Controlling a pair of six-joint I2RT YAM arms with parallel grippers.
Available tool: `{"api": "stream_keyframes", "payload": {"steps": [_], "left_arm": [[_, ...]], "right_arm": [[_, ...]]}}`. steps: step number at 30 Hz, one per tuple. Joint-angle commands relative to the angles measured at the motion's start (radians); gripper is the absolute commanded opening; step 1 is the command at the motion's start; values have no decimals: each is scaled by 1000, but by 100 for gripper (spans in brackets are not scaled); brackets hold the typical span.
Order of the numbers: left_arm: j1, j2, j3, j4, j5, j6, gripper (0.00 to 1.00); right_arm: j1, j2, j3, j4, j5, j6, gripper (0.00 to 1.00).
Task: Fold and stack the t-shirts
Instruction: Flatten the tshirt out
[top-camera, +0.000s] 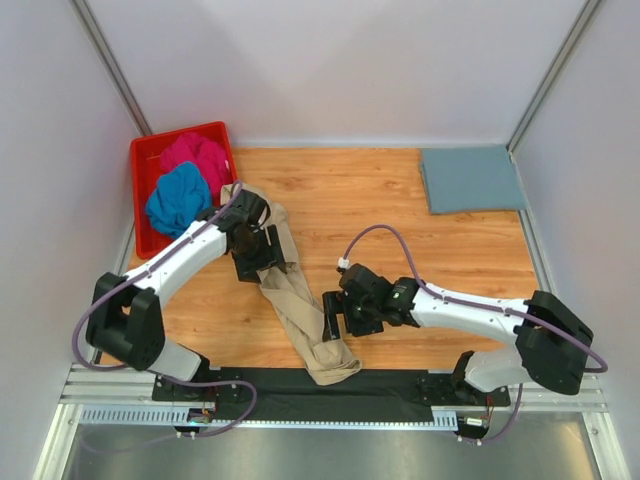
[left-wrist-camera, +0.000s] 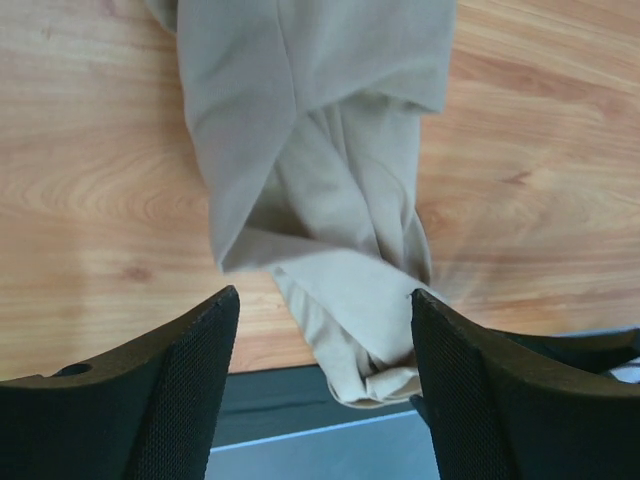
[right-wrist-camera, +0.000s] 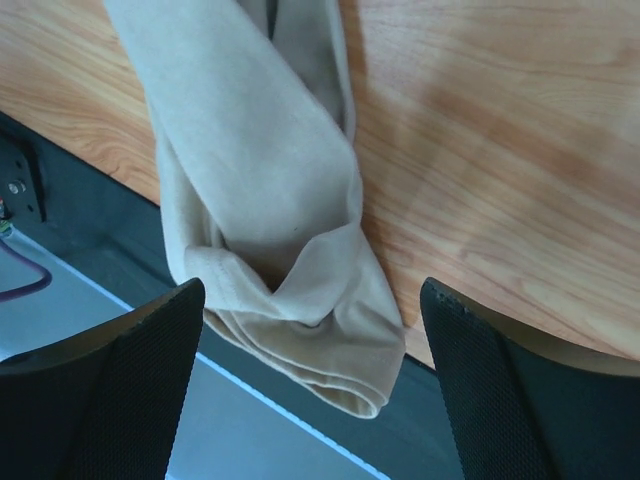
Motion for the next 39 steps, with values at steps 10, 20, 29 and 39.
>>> {"api": "stream_keyframes", "payload": {"steps": [10, 20, 29, 39], "left_arm": [[4, 173, 57, 56, -67, 119, 55], [24, 121, -61, 61, -144, 111, 44], [24, 78, -76, 87, -56, 122, 61], [40, 23, -82, 30, -26, 79, 68]], "right_arm": [[-2, -3, -12, 19, 126, 21, 73], [-189, 189, 287, -16, 126, -64, 84], [-252, 694, 908, -32, 6, -157, 79], [-280, 922, 1072, -32, -36, -107, 57]]}}
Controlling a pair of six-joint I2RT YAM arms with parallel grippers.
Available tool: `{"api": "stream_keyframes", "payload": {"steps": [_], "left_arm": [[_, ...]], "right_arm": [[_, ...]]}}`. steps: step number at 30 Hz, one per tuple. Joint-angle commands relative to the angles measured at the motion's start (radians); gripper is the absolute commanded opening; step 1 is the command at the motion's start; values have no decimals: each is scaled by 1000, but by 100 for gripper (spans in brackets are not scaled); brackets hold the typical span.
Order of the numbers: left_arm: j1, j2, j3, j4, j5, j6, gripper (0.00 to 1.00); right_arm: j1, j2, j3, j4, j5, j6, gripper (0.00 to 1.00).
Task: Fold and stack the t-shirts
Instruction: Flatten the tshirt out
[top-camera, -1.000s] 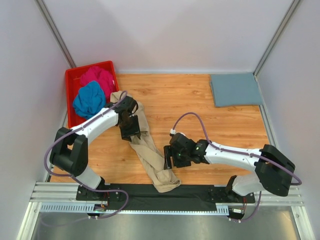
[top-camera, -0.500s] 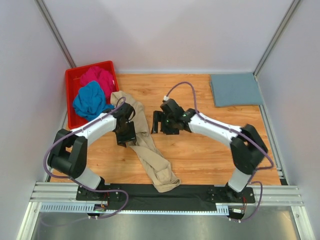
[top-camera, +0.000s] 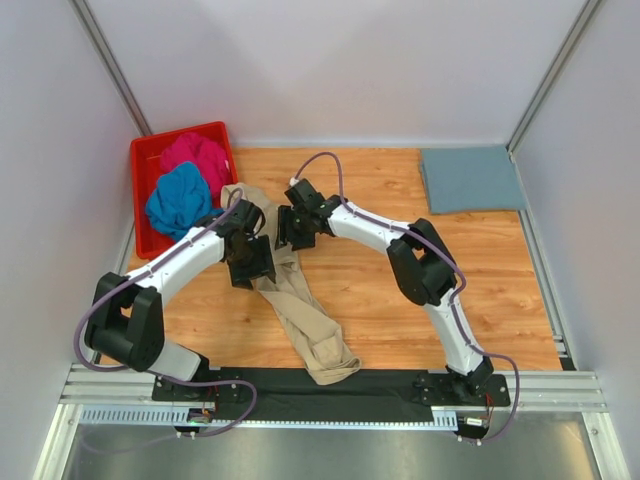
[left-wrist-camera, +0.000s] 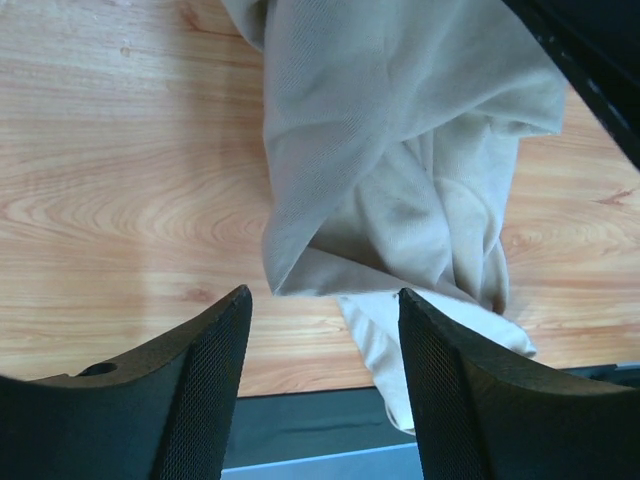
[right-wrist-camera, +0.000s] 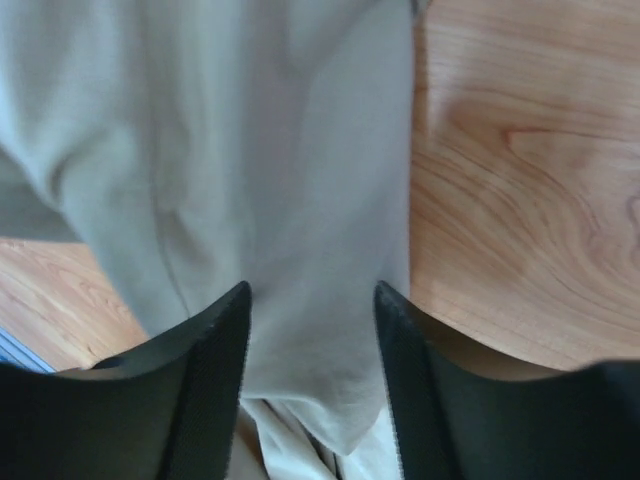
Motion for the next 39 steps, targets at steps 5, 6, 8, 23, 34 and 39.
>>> {"api": "stream_keyframes", "payload": {"steps": [5, 6, 8, 23, 34, 39], "left_arm": [[8, -34, -10, -46, 55, -27, 68], [8, -45, -12, -56, 65, -27, 68], [8, -66, 3, -87, 63, -24, 68], [11, 33, 47, 5, 17, 77, 68], [26, 109, 47, 13, 25, 121, 7], [26, 40, -6, 10, 48, 114, 0]], "right_arm": [[-78, -8, -65, 71, -73, 18, 16], [-87, -13, -79, 70, -91, 19, 0], [-113, -61, -100, 18, -95, -22, 0], [-143, -476, -345, -180, -41, -108, 29], [-118, -232, -253, 48, -148, 56, 52], [-83, -107, -173, 114, -191, 92, 50]]}}
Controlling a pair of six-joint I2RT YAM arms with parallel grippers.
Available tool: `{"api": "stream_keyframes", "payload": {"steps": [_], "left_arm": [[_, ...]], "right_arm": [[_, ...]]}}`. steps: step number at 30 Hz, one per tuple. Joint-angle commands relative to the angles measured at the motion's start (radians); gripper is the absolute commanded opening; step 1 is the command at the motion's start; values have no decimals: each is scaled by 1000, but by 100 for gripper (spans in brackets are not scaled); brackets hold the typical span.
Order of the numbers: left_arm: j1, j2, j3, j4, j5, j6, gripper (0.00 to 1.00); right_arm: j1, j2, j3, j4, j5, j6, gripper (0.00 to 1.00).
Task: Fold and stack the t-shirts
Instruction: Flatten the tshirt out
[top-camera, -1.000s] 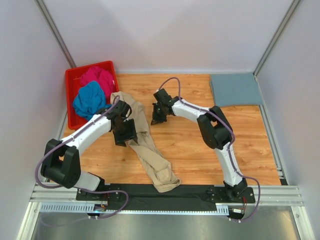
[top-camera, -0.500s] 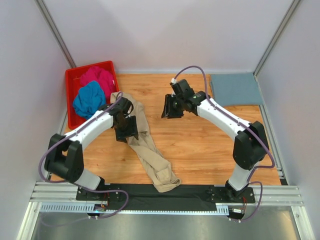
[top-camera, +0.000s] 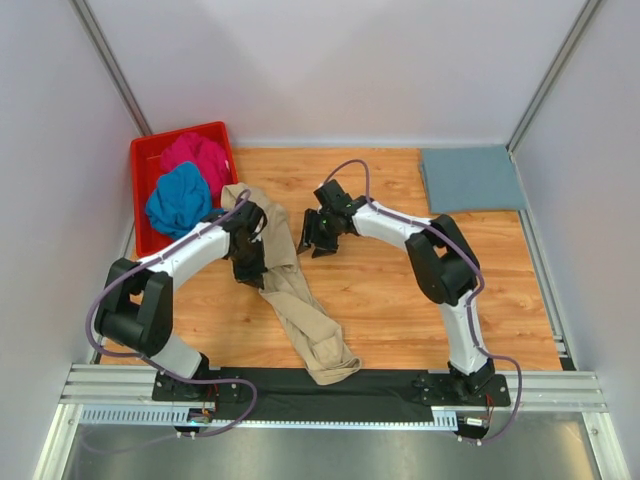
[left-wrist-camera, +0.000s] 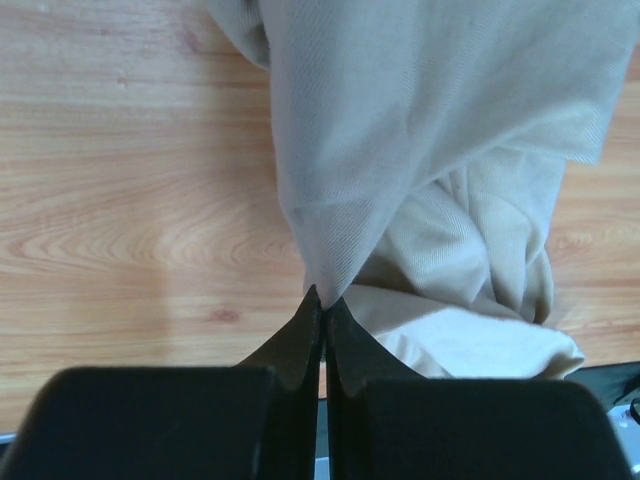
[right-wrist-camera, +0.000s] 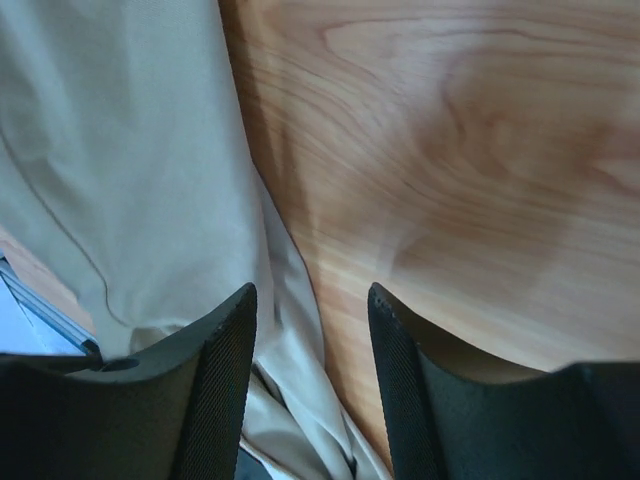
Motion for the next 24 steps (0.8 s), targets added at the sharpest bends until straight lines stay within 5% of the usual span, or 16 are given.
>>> {"api": "stream_keyframes", "payload": {"steps": [1, 7, 14, 24], "left_arm": [[5, -67, -28, 0, 32, 7, 0], [5, -84, -44, -4, 41, 16, 0], [5, -80, -13, -10, 58, 19, 0], [-29, -103, 153, -50, 187, -21, 0]], "right_arm": [[39, 72, 92, 104, -57, 58, 50], [59, 147, 132, 137, -63, 101, 43], [56, 49, 68, 176, -17, 78, 0], [4, -276, 63, -256, 271, -109, 0]]}}
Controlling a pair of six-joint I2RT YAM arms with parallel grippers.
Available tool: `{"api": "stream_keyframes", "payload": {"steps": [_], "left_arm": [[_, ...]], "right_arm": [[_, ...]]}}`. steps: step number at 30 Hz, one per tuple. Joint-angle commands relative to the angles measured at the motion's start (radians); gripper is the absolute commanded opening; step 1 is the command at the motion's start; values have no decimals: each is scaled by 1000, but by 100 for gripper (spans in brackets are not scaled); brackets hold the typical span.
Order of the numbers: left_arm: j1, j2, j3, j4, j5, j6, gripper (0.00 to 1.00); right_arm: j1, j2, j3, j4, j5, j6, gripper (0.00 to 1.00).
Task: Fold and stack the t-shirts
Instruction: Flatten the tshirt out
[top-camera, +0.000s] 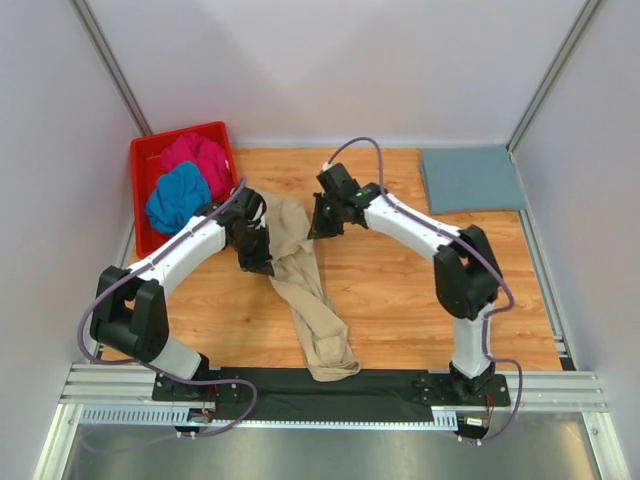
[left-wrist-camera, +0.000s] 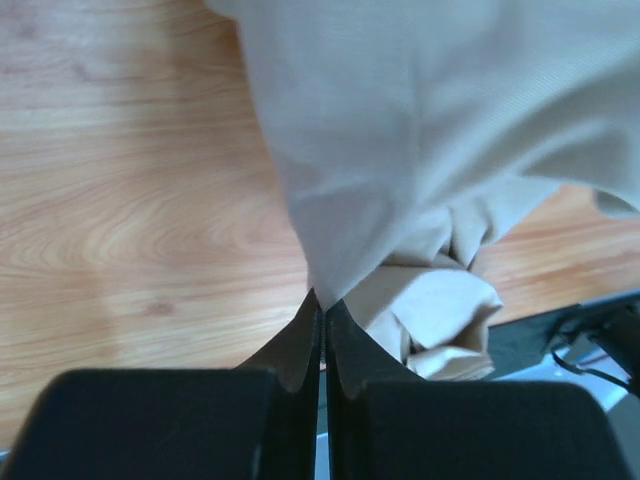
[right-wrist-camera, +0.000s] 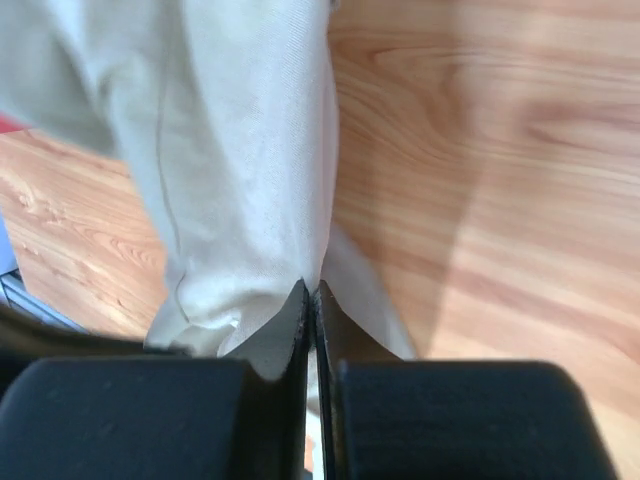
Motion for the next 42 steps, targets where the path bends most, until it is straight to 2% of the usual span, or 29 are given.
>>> {"api": "stream_keyframes", "payload": {"steps": [1, 8, 13, 14, 17, 18, 20, 21, 24, 29, 34, 36, 42], "left_arm": [[-32, -50, 107, -34, 81, -18, 0], [-210, -27, 173, -24, 152, -87, 0], [-331, 44, 87, 13, 140, -120, 0], [-339, 53, 75, 21, 147, -123, 0], [-345, 85, 44, 42, 167, -134, 0], [-347, 87, 38, 65, 193, -136, 10], [-345, 76, 29, 85, 227, -142, 25], [-347, 67, 29, 91, 230, -142, 39], [-347, 22, 30, 50, 201, -127, 49], [-345, -39, -51, -8, 164, -120, 50], [-345, -129, -152, 15, 157, -154, 51], [-345, -143, -181, 48, 177, -154, 52], [-347, -55, -223, 144, 292, -154, 50]], "right_arm": [[-28, -186, -13, -202, 167, -117, 0], [-30, -351, -156, -396, 251, -125, 1], [-30, -478, -379, -369, 231, -79, 4], [-30, -490, -442, -361, 228, -65, 4], [-30, -530, -496, -359, 230, -51, 8], [-31, -536, -507, -367, 233, -48, 8], [-30, -544, -502, -399, 251, -53, 12], [-30, -546, -487, -413, 260, -60, 13], [-33, -544, -470, -460, 306, -68, 12], [-47, -533, -491, -468, 319, -74, 5], [-90, -529, -513, -473, 359, -80, 5], [-145, -533, -542, -468, 354, -84, 5], [-225, -576, -620, -399, 282, -126, 8]]}}
